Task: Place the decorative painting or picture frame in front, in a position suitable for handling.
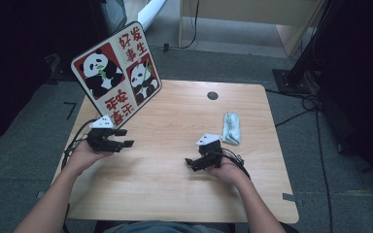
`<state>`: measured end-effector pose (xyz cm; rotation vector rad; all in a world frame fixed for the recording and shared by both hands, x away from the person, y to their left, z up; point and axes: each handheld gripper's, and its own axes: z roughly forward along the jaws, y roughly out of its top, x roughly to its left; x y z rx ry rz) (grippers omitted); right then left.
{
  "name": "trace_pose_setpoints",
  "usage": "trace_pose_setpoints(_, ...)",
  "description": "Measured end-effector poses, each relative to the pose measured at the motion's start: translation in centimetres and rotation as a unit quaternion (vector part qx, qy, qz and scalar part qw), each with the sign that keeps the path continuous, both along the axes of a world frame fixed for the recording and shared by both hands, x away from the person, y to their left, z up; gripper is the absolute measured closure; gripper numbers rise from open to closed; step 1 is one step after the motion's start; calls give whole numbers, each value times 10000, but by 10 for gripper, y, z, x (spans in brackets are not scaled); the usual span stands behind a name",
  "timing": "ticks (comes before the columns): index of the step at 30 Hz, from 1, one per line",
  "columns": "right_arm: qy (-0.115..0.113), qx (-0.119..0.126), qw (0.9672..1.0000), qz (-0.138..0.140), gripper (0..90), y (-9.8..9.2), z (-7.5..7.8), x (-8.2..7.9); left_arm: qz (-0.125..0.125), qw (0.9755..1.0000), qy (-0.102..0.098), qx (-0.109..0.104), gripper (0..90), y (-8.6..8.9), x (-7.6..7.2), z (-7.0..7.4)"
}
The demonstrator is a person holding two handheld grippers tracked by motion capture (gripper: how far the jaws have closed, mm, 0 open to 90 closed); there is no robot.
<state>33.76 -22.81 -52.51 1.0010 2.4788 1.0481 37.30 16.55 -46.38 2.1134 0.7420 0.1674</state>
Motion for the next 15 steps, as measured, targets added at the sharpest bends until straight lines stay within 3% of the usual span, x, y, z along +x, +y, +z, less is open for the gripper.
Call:
trace_pose_setpoints(5, 0, -2, 10000, -3, 1, 0, 0, 0, 138, 9999, 26, -12, 422, 10, 1, 3)
trace_pose_setpoints(9, 1, 4, 10000, -1, 1, 0, 0, 0, 199, 9998, 15, 97, 437, 21, 1, 8)
trace_pose_setpoints(15, 3, 6, 10000, -2, 1, 0, 0, 0, 379, 9993, 42, -15, 473, 37, 4, 16)
